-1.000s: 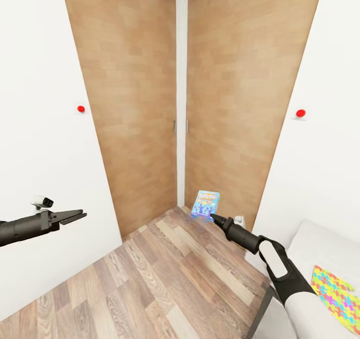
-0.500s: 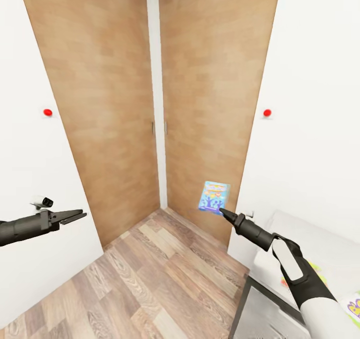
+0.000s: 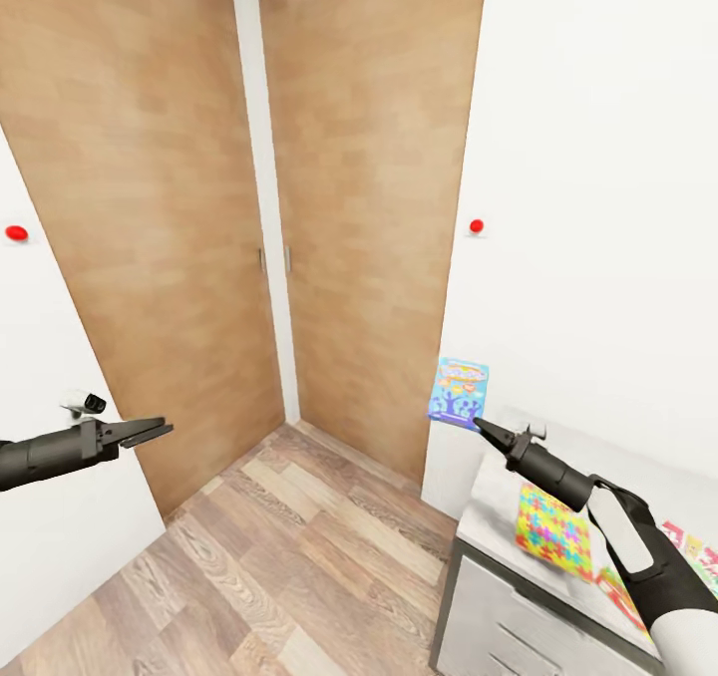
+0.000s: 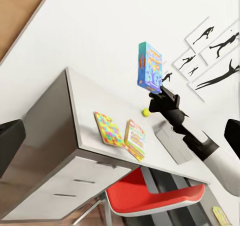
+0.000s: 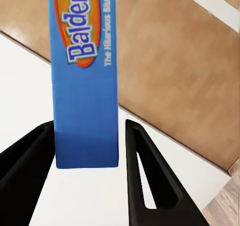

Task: Put all the toys in the child's room - the three board games (two on the bed and one on the table), the two jigsaw puzzles on the table, and the tennis ball on the table - inside the toy box on the table in the child's room.

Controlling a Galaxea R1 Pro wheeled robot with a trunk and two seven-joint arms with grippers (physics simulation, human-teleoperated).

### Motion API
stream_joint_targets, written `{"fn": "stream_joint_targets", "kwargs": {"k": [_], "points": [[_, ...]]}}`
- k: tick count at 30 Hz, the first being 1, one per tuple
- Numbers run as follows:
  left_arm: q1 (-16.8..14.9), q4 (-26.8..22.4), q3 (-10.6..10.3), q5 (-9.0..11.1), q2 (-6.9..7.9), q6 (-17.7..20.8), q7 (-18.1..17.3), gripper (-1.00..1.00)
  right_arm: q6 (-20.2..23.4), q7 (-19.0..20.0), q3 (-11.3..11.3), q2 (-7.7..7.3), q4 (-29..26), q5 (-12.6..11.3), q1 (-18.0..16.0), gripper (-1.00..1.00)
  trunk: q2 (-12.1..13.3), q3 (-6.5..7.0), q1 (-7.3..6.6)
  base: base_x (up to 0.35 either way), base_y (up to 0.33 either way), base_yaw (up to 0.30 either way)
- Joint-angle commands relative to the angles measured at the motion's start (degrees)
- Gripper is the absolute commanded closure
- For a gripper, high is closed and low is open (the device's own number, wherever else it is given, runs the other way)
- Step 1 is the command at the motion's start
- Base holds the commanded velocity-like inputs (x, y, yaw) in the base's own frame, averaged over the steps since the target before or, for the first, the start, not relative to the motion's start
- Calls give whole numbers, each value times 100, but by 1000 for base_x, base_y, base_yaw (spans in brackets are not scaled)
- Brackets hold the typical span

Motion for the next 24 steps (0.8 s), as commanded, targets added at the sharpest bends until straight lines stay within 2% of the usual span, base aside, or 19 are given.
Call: {"fn": "stream_joint_targets", "kwargs": {"k": [1, 3, 7, 8, 13, 24], "points": [[-3, -2, 1, -5, 2, 61, -24, -100, 41, 50, -11, -38, 5, -31, 1, 100, -12, -8, 4, 0, 0, -272], [-3, -2, -3, -7, 2, 61, -24, -100, 34, 214, -41, -169, 29, -40, 16, 100, -12, 0, 4, 0, 0, -272], [-3, -2, -5, -8, 2, 60, -24, -100, 16, 537, -122, -266, 109, -46, 53, 100, -12, 18, 4, 0, 0, -267], [-3, -2, -2, -9, 2, 58, -24, -100, 9, 717, -235, -337, 145, -43, 115, 100, -12, 22, 4, 0, 0, -264], [-3, -2, -7, -9, 2, 55, -24, -100, 18, 968, -534, -525, 188, -47, 282, 100, -12, 45, 4, 0, 0, -263], [-3, -2, -16, -1, 2, 52, -24, -100, 26, 999, -633, -564, 348, -45, 325, 100, -12, 95, 4, 0, 0, -262]]}}
